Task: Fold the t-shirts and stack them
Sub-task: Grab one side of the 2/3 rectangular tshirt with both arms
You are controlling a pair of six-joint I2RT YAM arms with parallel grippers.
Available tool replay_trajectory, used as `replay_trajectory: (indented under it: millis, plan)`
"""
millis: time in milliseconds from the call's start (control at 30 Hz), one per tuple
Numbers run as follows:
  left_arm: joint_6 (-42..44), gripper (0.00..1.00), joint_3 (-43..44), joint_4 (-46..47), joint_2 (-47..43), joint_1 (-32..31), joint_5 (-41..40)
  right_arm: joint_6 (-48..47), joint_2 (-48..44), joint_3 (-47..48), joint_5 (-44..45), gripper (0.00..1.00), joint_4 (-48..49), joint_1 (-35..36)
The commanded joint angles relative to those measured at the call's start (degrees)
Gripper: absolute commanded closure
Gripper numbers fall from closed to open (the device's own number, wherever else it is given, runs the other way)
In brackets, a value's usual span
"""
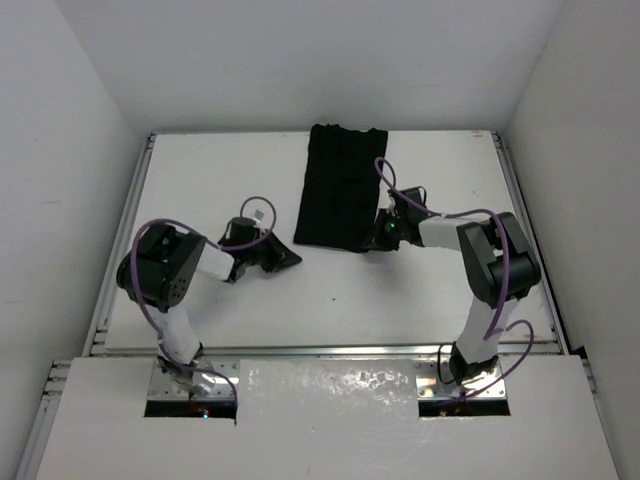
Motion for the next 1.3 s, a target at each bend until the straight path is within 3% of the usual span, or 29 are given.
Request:
replay_trajectory:
  millis: [0, 100, 267, 300, 400, 467, 800, 933, 1100, 1167, 1267]
  plan:
    - [-4.2, 0.92, -8.8, 0.8, -3.2, -6.7, -7.6, -3.8, -4.7, -3.4, 3.1, 0.94, -10.4, 0.4]
    - [-6.2, 0.92, -13.9, 1.7, -8.5, -9.6, -9.6, -4.7, -8.1, -7.2, 2.5, 0.95, -11.8, 0.8]
    - [-0.6, 0.84, -13.5, -11.3, -21.8, -10.5, -18.9, -7.1, -11.2, -10.0, 3.3, 0.95, -16.7, 0.8]
    - [2.2, 0.79, -12.2, -12.2, -22.2, -10.5, -19.1, -7.5, -11.2, -10.3, 2.6, 0.95, -16.5, 0.9]
    - [5.8, 0.69, -6.2, -15.8, -19.6, -10.3, -21.8, -7.8, -10.7, -10.1, 1.1, 0.95, -16.5, 0.9]
    - [7.6, 0.69, -2.1, -17.3, -14.2, -8.3, -19.1, -7.8, -11.2, -10.5, 1.0, 0.94, -16.0, 1.0]
    - [6.9, 0.68, 0.3, -4.2, 0.0, -6.1, -4.7, -8.8, -11.0, -10.2, 0.5, 0.94, -16.2, 1.0]
    - [5.9, 0.68, -2.9, 2.0, 0.1, -6.1, -0.2, -8.8, -10.0, -9.6, 0.4, 0.94, -16.2, 0.9]
    - [7.5, 0.68, -4.7, -1.5, -1.8, -6.1, -1.6, -8.6, -10.2, -9.3, -0.1, 0.94, -15.9, 0.9]
    - [7.7, 0.74, -4.9, -1.4, -1.7, -6.1, -1.3, -8.4, -10.5, -9.4, -0.2, 0.94, -15.7, 1.0]
    - [6.7, 0.98, -5.5, 1.2, -1.5, -6.2, 1.1, -8.4, -10.5, -9.4, -0.8, 0.95, -15.7, 1.0]
